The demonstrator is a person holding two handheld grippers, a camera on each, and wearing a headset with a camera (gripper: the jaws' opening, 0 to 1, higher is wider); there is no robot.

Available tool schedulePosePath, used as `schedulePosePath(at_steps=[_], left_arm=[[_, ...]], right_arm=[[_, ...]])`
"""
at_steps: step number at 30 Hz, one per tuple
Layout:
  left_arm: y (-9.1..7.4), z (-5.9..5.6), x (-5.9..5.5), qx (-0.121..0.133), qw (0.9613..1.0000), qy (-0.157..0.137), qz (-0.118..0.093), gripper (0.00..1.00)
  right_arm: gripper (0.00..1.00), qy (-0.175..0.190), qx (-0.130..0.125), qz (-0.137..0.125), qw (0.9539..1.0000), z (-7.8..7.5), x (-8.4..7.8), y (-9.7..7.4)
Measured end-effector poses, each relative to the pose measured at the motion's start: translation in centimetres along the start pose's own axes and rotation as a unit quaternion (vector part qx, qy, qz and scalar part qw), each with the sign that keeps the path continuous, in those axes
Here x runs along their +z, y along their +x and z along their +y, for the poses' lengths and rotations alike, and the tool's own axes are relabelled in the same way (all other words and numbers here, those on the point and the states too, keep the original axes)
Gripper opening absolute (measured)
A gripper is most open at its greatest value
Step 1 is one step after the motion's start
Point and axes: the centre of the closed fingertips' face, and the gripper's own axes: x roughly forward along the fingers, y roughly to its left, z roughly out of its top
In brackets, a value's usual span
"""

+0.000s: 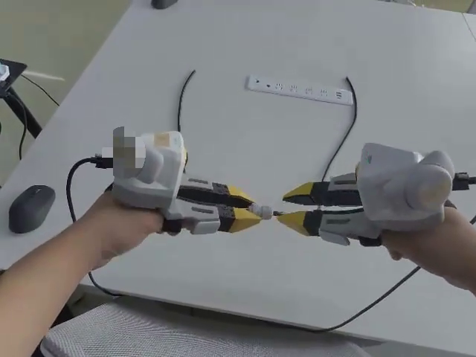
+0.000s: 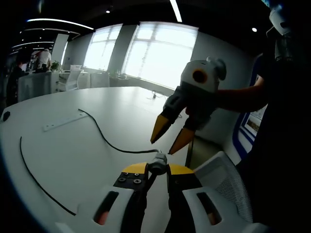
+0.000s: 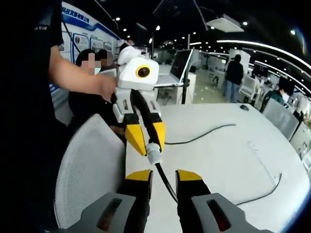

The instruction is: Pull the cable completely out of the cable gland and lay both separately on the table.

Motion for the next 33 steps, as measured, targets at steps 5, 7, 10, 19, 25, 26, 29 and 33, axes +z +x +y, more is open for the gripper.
schedulePosePath(at_steps=[5,7,10,19,25,26,29,33], left_arm=[[-0.2,0.1,0.6,0.005,0.9999,0.008,-0.01,0.15],[-0.2,0.2,0.7,0.007,0.9999,0.009,-0.012,0.15],[-0.2,0.4,1.0,0.011,0.9997,0.013,-0.015,0.15],[0.1,0.3,1.3,0.01,0.9998,0.01,-0.01,0.15],[0.2,0.4,1.2,0.01,0.9999,0.008,-0.008,0.15],[0.2,0.4,1.2,0.01,0.9999,0.008,-0.008,0.15],[0.4,0.3,1.2,0.008,0.9999,0.008,-0.008,0.15],[0.6,0.6,1.1,0.009,0.9999,0.004,-0.006,0.15]], right_arm=[[0.17,0.004,-0.04,0.008,0.9992,-0.4,-0.7,0.0],[0.16,-0.018,-0.063,0.022,0.9976,-0.8,-1.0,0.0],[0.17,-0.044,-0.091,0.024,0.9946,-0.8,-0.6,0.3],[0.15,-0.103,-0.138,0.019,0.9849,-0.7,1.3,0.6],[0.08,-0.12,-0.138,0.033,0.9826,-0.5,0.8,0.9],[0.08,-0.121,-0.14,0.033,0.9822,-0.5,0.8,0.9],[0.08,-0.123,-0.144,0.036,0.9811,-0.6,0.6,1.0],[0.02,-0.128,-0.146,0.04,0.9802,-0.5,0.3,1.2]])
